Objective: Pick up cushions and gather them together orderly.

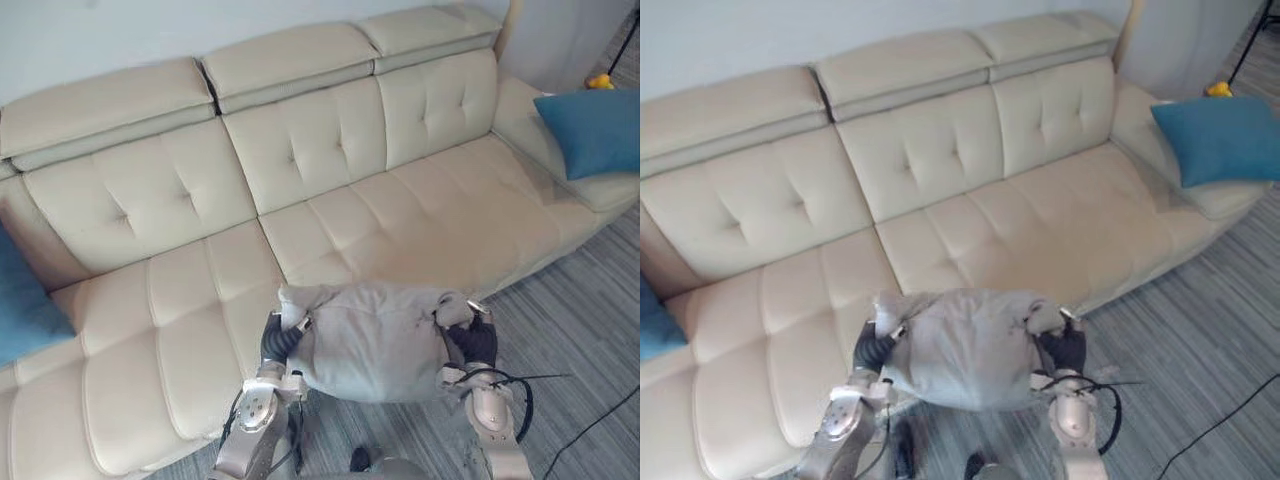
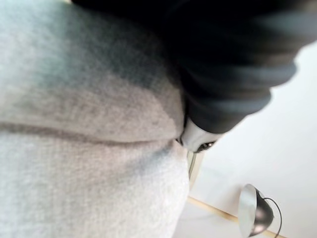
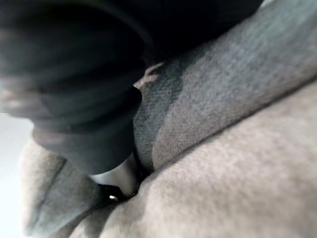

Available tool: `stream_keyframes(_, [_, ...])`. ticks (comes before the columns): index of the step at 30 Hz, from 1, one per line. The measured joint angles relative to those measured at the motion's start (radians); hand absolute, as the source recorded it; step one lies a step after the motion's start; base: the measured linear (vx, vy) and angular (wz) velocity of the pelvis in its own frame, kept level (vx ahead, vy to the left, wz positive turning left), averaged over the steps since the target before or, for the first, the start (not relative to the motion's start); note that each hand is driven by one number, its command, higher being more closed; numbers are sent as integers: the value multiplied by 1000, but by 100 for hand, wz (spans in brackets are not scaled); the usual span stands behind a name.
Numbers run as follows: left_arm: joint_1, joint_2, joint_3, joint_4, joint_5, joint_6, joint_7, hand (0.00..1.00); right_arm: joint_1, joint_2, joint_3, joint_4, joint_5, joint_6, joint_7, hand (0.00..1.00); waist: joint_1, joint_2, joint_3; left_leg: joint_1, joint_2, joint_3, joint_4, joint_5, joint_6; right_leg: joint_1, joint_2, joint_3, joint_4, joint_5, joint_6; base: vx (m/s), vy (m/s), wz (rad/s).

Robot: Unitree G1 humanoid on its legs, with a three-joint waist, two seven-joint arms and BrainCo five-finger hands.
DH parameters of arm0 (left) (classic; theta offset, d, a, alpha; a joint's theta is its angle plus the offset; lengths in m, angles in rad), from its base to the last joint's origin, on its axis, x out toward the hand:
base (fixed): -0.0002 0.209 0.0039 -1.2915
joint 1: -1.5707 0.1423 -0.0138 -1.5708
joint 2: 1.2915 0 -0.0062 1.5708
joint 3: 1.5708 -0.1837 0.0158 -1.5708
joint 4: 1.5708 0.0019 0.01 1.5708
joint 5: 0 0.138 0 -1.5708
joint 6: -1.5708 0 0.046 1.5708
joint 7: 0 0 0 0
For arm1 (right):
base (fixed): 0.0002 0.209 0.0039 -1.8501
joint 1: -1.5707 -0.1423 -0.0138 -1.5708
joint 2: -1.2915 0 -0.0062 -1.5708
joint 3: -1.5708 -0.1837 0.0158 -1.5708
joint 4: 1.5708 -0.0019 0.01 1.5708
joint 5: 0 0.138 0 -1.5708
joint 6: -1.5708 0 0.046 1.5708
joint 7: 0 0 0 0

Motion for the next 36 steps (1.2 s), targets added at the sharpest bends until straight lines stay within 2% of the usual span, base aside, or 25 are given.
stream_keyframes(1, [-2, 0, 0, -1, 0, 2, -1, 100, -9, 2, -1, 25, -2, -1, 0, 100, -6, -7, -3, 37, -21, 26, -9, -25, 13, -10, -34, 3, 72, -29, 49, 305, 116, -23])
stream_keyframes(2, [-2, 0, 0, -1, 0, 4, -1, 100, -11, 2, -1, 32, -4, -1, 0, 100, -6, -10, -3, 49, -27, 33, -14, -31, 15, -18, -44, 2, 105, -37, 62, 332, 140, -28])
stream_keyframes(3, [-1, 7, 0, -1, 0, 11, -1, 100, -18, 7, -1, 61, -19, -1, 1, 100, -8, -13, -5, 83, -42, 42, -25, -39, 23, -58, -74, -14, 233, -53, 113, 222, 97, -12])
stream_keyframes(4, [0, 15, 0, -1, 1, 15, -1, 100, -24, 4, 0, 96, -22, -1, 3, 100, -15, -11, -6, 119, -46, 38, -49, -44, 32, -106, -98, -39, 345, -60, 129, 212, 83, -5])
stream_keyframes(5, [0, 18, 0, -1, 2, 15, -1, 100, -25, 7, 0, 108, -23, -1, 4, 100, -18, -11, -9, 127, -47, 35, -54, -44, 32, -117, -103, -48, 364, -71, 119, 219, 38, 25])
stream_keyframes(6, [-7, 23, 2, -1, 3, 12, -1, 100, -27, 9, 2, 138, -29, 0, 8, 100, -24, -11, -14, 137, -43, 8, -72, -44, 32, -156, -108, -49, 381, -106, 72, 170, -3, 41])
stream_keyframes(8, [-16, 24, 2, -1, 4, 12, -1, 100, -27, 9, 2, 149, -29, 1, 15, 100, -29, -11, -14, 137, -41, -22, -80, -44, 31, -189, -106, -18, 357, -122, 61, 148, -83, 51])
stream_keyframes(9, [-26, 24, 2, -1, 4, 12, -1, 100, -27, 7, 2, 150, -30, 3, 20, 100, -34, -6, -11, 141, -31, -58, -82, -44, 31, -227, -80, 82, 315, -124, 62, 122, -162, 41])
stream_keyframes(10, [-27, 24, 2, -1, 4, 12, -1, 100, -27, 7, 1, 150, -30, 3, 20, 100, -35, -6, -11, 142, -30, -63, -82, -44, 30, -230, -76, 97, 310, -123, 62, 128, -241, 60])
stream_keyframes(11, [-35, 24, 2, 1, 4, 12, -1, 100, -27, 5, 1, 151, -30, 3, 20, 100, -39, -8, -11, 142, -24, -85, -76, -42, 24, -238, -51, 186, 238, -88, 78, 72, -193, 69])
stream_keyframes(12, [-42, 29, 2, 1, 5, 11, 0, 100, -27, 9, 1, 151, -30, 2, 20, 100, -41, -39, -14, 142, -43, -115, -59, -53, -19, -215, -69, 246, 127, 81, 80, 93, -284, 79])
stream_keyframes(13, [-46, 28, 2, 7, 6, 10, -1, 100, -29, 12, 1, 154, -30, 0, 20, 100, -41, -40, -14, 144, -47, -129, -52, -65, -37, -209, -74, 254, 128, 50, 110, 96, -301, 70])
stream_keyframes(15, [-38, -10, -1, 29, 14, 17, -1, 100, -46, -31, 0, 188, -29, 6, 21, 100, -26, 11, -24, 127, 20, -174, -33, -80, -72, -166, -25, 184, 72, 62, 70, 81, -291, 49])
stream_keyframes(16, [-36, -13, 0, 29, 17, 17, -1, 100, -45, -35, 0, 184, -29, 7, 21, 100, -26, 14, -26, 121, 30, -181, -34, -79, -74, -162, -18, 170, 63, 65, 65, 38, -202, 59])
stream_keyframes(17, [-37, -22, 5, 29, 19, 17, -1, 100, -44, -37, 0, 169, -29, 6, 21, 100, -24, 25, -30, 116, 48, -198, -44, -66, -95, -148, -3, 133, 48, 70, 56, 10, -183, 61])
stream_keyframes(18, [-37, -30, 8, 28, 19, 17, -1, 100, -43, -36, -1, 165, -29, 6, 22, 100, -16, 24, -30, 117, 60, -218, -59, -54, -112, -137, 7, 109, 37, 73, 47, 2, -174, 57])
stream_keyframes(20, [-37, -35, 9, 28, 19, 17, -2, 100, -39, -37, -4, 155, -29, 6, 24, 100, 2, 20, -27, 111, 63, -238, -70, -40, -117, -133, 10, 80, 37, 71, 38, -24, -125, 50])
stream_keyframes(22, [-32, -39, 9, 27, 18, 18, -6, 100, -6, -34, -8, 114, -29, 5, 27, 100, 5, 22, -28, 84, 57, -266, -66, -23, -118, -125, -2, 28, 37, 65, 29, -39, -51, 81])
stream_keyframes(23, [-31, -39, 10, 26, 18, 18, -15, 100, 7, -29, -16, 104, -29, 5, 33, 100, 4, 17, -25, 76, 50, -242, -72, -7, -89, -113, -23, -9, 31, 61, 26, -57, 36, 102])
stream_keyframes(24, [-31, -39, 5, 26, 18, 19, -24, 100, 15, -19, -37, 105, -29, 5, 38, 100, 0, 11, -22, 78, 50, -181, -90, -5, -33, -99, -44, -46, 18, 57, 31, -73, 43, 96])
stream_keyframes(25, [-30, -39, 3, 25, 18, 19, -25, 100, 16, -17, -42, 105, -29, 6, 38, 100, 1, 8, -21, 81, 56, -153, -97, 0, -25, -97, -50, -52, 20, 54, 36, -64, 29, 80])
stream_keyframes(26, [-28, -39, 0, 23, 18, 19, -26, 100, 15, -17, -41, 105, -29, 6, 40, 100, 6, 11, -22, 82, 62, -111, -116, 18, -22, -94, -59, -55, 22, 49, 44, -39, 23, 39])
stream_keyframes(28, [-27, -30, 0, 23, 18, 17, -26, 100, 13, -16, -39, 107, -30, 7, 41, 100, 21, 13, -24, 88, 54, -106, -143, 42, -55, -94, -67, -55, 13, 55, 53, -20, 69, 18])
stream_keyframes(31, [-28, -8, 0, 22, 19, 17, -26, 100, 10, -12, -36, 116, -30, 11, 42, 100, 15, 9, -27, 108, 26, -95, -229, 86, -51, -80, -83, -49, -59, 89, 83, 18, 111, 1])
stream_keyframes(36, [-47, 11, 1, 22, 20, 19, -20, 100, -57, -16, -37, 150, -40, 20, 39, 100, 0, -2, -33, 120, 2, -79, -315, 144, -51, -77, -101, -41, -140, 150, 96, 65, 79, -2])
